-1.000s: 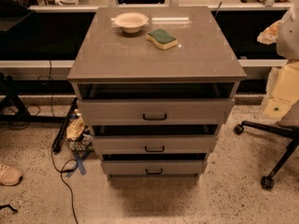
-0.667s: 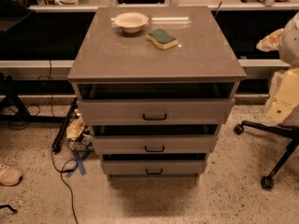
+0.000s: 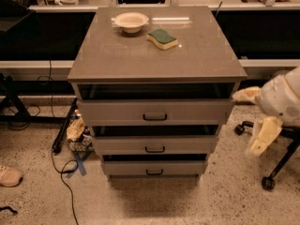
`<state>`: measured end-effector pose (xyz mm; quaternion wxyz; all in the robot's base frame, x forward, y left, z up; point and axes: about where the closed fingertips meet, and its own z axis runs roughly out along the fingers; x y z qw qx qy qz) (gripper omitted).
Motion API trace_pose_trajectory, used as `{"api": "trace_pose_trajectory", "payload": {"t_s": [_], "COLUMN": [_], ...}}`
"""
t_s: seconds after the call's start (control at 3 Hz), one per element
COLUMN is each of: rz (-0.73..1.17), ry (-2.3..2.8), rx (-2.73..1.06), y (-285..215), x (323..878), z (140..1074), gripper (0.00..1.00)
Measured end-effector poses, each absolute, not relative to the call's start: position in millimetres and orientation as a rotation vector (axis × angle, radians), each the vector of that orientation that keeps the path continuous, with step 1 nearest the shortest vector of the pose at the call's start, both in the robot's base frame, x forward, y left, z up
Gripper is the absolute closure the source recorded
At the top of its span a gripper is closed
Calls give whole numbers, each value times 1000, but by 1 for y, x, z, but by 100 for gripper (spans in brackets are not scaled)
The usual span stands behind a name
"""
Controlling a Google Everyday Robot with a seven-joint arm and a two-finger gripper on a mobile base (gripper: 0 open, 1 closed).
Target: Open bottom drawer
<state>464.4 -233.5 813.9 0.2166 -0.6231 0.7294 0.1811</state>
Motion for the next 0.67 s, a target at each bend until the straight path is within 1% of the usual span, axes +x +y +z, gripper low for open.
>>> {"api": "trace_pose_trajectory", "payload": {"t_s": [0.33, 0.67], "rz": [550, 547], "ry": [2022, 2021], "rx": [-1723, -1723], "y": [-233, -233], "x": [465, 465], "z": [798, 799], "gripper": [0, 0]}}
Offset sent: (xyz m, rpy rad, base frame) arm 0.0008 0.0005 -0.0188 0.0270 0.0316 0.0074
